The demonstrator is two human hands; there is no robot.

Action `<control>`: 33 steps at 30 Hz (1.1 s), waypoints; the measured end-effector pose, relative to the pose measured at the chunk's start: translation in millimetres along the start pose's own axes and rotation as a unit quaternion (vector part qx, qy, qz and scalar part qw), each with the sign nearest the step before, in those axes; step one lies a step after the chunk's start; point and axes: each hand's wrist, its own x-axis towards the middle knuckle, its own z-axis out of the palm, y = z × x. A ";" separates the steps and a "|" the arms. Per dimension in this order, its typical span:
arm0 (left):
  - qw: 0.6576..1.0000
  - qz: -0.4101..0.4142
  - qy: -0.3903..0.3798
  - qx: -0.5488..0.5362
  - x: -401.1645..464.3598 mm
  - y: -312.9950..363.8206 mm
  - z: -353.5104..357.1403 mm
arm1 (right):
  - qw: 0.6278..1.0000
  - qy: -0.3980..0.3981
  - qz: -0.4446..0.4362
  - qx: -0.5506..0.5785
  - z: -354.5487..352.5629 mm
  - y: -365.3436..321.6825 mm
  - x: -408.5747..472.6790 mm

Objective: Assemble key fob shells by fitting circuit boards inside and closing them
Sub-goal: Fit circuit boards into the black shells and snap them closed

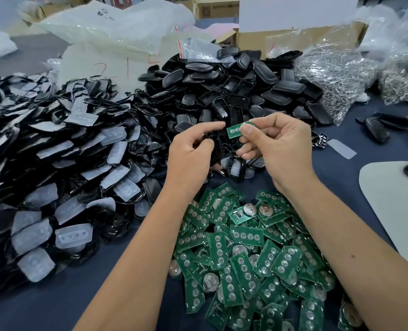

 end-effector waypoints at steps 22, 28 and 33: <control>0.985 -0.104 0.056 -0.127 4.6 -5.8 1.4 | 0.990 -0.031 -0.051 -0.130 10.5 5.4 -5.8; 0.987 -0.103 0.048 -0.117 4.7 -6.9 1.3 | 0.984 -0.021 -0.048 -0.173 12.3 6.5 -6.4; 0.989 -0.092 0.058 -0.097 4.2 -6.7 3.3 | 0.982 0.003 -0.045 -0.185 16.4 7.3 -8.4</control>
